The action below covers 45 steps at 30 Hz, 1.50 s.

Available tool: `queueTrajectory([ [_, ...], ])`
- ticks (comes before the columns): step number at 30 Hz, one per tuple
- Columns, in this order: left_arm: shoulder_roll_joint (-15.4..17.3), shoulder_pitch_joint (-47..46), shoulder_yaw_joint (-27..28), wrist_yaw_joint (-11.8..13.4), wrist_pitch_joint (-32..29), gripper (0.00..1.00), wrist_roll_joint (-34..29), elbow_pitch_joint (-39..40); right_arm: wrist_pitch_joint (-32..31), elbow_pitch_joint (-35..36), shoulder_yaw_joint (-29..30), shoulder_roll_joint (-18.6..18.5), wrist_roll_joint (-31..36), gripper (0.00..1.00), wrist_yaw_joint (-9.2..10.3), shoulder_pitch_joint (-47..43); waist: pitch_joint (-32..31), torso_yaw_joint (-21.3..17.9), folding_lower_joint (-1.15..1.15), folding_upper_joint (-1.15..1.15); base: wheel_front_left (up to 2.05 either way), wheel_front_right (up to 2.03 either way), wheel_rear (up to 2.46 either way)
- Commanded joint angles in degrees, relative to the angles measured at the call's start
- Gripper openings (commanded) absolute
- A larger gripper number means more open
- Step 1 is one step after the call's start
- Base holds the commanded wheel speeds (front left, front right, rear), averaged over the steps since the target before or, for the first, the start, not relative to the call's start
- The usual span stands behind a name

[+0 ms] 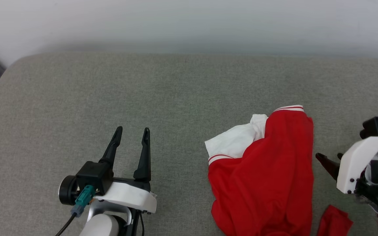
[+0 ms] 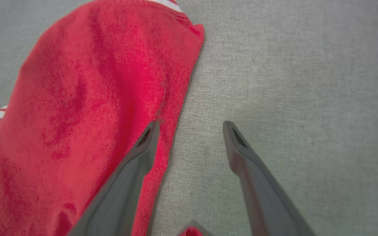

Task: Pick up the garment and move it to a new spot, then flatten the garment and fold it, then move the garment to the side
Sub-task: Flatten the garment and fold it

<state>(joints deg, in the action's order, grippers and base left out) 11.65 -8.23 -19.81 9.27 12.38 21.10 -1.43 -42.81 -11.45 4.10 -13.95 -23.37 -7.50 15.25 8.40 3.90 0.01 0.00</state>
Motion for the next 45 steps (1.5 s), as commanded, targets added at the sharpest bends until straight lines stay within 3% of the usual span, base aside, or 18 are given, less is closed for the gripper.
queueTrajectory([
  [1, -0.48, -1.22, -0.13, -0.24, 0.52, 1.00, -0.25, -0.25, -1.57, -1.14, -0.98, -0.59, -1.00, 1.00, 0.02, 2.29, 3.02, 2.20, -0.01, 0.00, 0.00, 0.00, 0.00],
  [11, -1.94, -4.05, -0.71, -1.06, 1.81, 1.00, -0.32, -3.04, -7.47, -14.03, -8.44, -1.32, -2.66, 1.00, 0.03, 7.32, 5.72, 4.01, -0.01, 0.00, 0.00, 0.00, 0.00],
  [12, -1.94, -3.99, -0.66, -1.03, 1.89, 1.00, -0.28, -3.25, -8.11, -15.26, -9.04, -1.03, -3.22, 0.49, 0.03, 6.97, 5.73, 3.96, -0.01, 0.00, 0.00, 0.00, 0.00],
  [13, -1.91, -3.86, -0.58, -0.97, 1.90, 1.00, -0.22, -3.42, -8.14, -15.86, -9.95, -1.07, -3.41, 0.21, 0.03, 6.83, 5.62, 3.87, -0.01, 0.00, 0.00, 0.00, 0.00],
  [14, -1.82, -3.71, -0.48, -0.89, 1.96, 1.00, -0.17, -3.61, -7.28, -15.97, -10.42, -1.21, -3.80, 0.00, 0.02, 6.82, 5.45, 3.67, -0.01, 0.00, 0.00, 0.00, 0.00],
  [19, -1.24, -2.54, 0.27, -0.53, 2.19, 1.00, 0.14, -4.17, -1.12, -10.95, -10.75, -3.97, -3.79, 0.00, 0.05, 7.33, 3.91, 1.83, -0.01, 0.00, 0.00, 0.00, 0.00],
  [25, -0.31, -0.88, 0.89, 0.13, 2.10, 1.00, 0.47, -3.83, 3.23, -1.61, -4.44, -5.33, -2.73, 0.00, 0.03, 0.16, 1.58, -0.70, -0.01, 0.00, 0.00, 0.00, 0.00],
  [32, 0.60, 1.21, 1.20, 0.81, 1.32, 1.00, 1.12, -3.07, 2.02, 4.12, 5.31, 0.23, -0.05, 0.00, 0.03, -14.63, -0.21, -2.99, -0.01, 0.00, 0.00, 0.00, 0.00],
  [33, 0.66, 1.51, 1.16, 0.90, 1.17, 1.00, 1.20, -2.99, 1.92, 3.47, 6.00, 1.80, -0.39, 0.33, 0.03, -16.29, -0.40, -3.12, -0.01, 0.00, 0.00, 0.00, 0.00],
  [34, 0.77, 1.82, 1.23, 0.98, 1.06, 1.00, 1.28, -2.91, 2.58, 3.00, 6.13, 2.73, -0.01, 1.00, 0.03, -17.49, -0.48, -3.38, -0.01, 0.00, 0.00, 0.00, 0.00],
  [37, 1.04, 2.34, 1.24, 1.26, 0.57, 1.00, 1.44, -3.00, 6.63, 2.14, 6.34, 5.35, 0.66, 1.00, 0.02, -19.67, -1.24, -3.86, -0.01, 0.00, 0.00, 0.00, 0.00],
  [45, 1.93, 5.01, 1.42, 1.65, -0.47, 1.00, 2.26, -3.52, 21.35, 5.59, 7.13, 7.04, 5.27, 1.00, 0.02, -22.08, -4.83, -4.41, -0.01, 0.00, 0.00, 0.00, 0.00],
])
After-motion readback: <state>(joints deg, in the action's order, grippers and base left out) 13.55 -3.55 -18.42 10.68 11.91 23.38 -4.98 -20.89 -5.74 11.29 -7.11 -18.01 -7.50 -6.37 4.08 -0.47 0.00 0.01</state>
